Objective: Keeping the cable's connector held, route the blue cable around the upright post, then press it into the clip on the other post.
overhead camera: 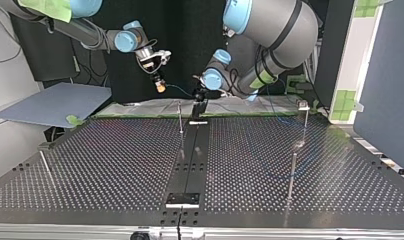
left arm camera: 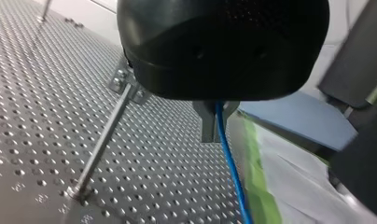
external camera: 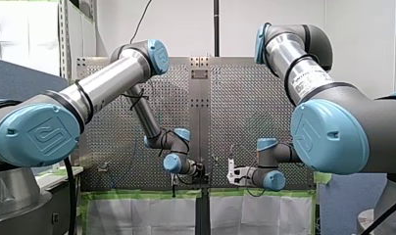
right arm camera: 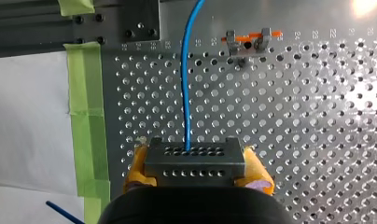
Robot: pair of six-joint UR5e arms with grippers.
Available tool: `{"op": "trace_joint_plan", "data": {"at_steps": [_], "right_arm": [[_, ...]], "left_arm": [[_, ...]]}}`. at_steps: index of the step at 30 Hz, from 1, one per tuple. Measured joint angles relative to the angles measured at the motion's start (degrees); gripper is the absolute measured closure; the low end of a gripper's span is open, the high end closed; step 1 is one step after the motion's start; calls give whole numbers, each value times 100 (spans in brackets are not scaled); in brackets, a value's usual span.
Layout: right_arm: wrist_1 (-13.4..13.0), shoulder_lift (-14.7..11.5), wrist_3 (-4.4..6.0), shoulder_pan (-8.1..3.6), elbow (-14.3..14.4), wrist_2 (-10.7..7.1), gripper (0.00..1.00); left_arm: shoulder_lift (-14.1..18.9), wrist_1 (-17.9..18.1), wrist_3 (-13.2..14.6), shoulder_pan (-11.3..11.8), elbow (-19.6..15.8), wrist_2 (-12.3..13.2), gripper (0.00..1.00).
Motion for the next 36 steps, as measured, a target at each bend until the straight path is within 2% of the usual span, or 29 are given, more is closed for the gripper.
{"op": "trace_joint_plan", "data": {"at_steps": [6, 11, 19, 23, 26, 29, 36], "right_arm": [[0, 1, 95, -39, 0, 118, 100], [-17, 4, 141, -97, 1, 215, 100], [-187, 29, 204, -186, 4, 287, 100], [-352, 176, 249, -234, 3, 296, 100], [-511, 328, 266, -273, -2, 294, 100], [-584, 392, 236, -313, -41, 301, 100], [-486, 416, 233, -448, -251, 294, 100]], "left_arm": [[0, -164, 319, -131, -1, -318, 99], [0, -50, 534, -384, -1, -597, 99], [-1, 310, 374, -771, 0, -987, 99], [-1, 427, 348, -928, 0, -1206, 99], [-1, 447, 357, -959, 0, -1390, 99], [-1, 452, 373, -969, 0, -1562, 99], [-1, 457, 400, -965, 0, -1943, 99]]}}
